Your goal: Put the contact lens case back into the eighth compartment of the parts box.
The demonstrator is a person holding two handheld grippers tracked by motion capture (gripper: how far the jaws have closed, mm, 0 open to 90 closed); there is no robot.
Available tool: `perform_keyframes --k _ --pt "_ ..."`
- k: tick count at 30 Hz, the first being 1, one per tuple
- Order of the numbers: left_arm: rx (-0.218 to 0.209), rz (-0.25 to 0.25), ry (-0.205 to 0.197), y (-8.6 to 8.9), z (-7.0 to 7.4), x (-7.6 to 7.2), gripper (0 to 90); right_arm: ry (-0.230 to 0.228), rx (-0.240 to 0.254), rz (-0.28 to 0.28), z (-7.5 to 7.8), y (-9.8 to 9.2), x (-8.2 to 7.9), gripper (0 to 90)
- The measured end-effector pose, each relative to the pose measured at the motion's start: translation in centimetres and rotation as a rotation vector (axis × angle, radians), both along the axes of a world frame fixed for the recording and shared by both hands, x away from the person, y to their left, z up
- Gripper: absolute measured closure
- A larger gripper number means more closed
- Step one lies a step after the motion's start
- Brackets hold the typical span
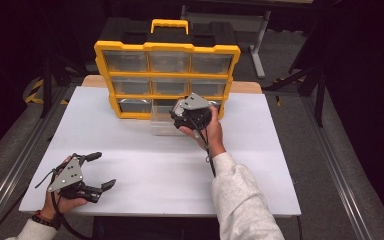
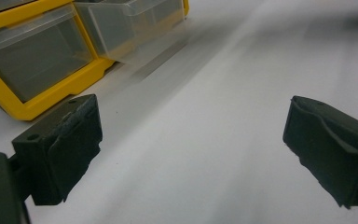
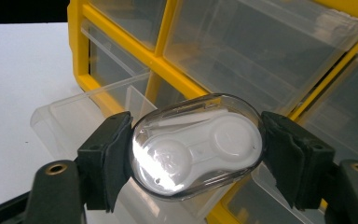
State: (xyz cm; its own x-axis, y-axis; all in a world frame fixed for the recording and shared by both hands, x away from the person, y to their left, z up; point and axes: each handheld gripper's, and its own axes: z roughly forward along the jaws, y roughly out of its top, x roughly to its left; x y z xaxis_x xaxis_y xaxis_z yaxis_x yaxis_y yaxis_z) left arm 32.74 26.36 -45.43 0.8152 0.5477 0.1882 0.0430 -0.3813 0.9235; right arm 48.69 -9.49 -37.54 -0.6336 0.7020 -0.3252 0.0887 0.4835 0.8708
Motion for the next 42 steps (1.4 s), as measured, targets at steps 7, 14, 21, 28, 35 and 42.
perform_keyframes --k 7,14,21,28,35,42 --pt "-0.003 0.0 0.002 0.1 0.0 0.0 5.5 0.024 -0.001 -0.009 -0.6 0.3 0.4 28.3" --pt "-0.008 -0.002 0.003 0.0 0.1 -0.1 5.5 0.041 0.0 -0.021 -1.0 0.4 0.7 28.2" --pt "-0.009 -0.002 0.005 0.0 0.0 -0.1 5.6 0.055 0.002 -0.025 -1.3 0.5 0.8 28.1" --pt "-0.01 -0.002 0.004 0.1 0.1 -0.1 5.7 0.062 0.001 -0.025 -1.5 0.8 0.9 28.3" --pt "-0.011 -0.001 0.001 0.1 0.1 -0.1 5.7 0.05 0.008 -0.018 -1.2 1.0 0.6 28.3" --pt "-0.008 -0.001 0.001 0.1 0.1 -0.1 5.8 0.033 0.017 -0.021 -0.8 0.8 0.4 28.6"
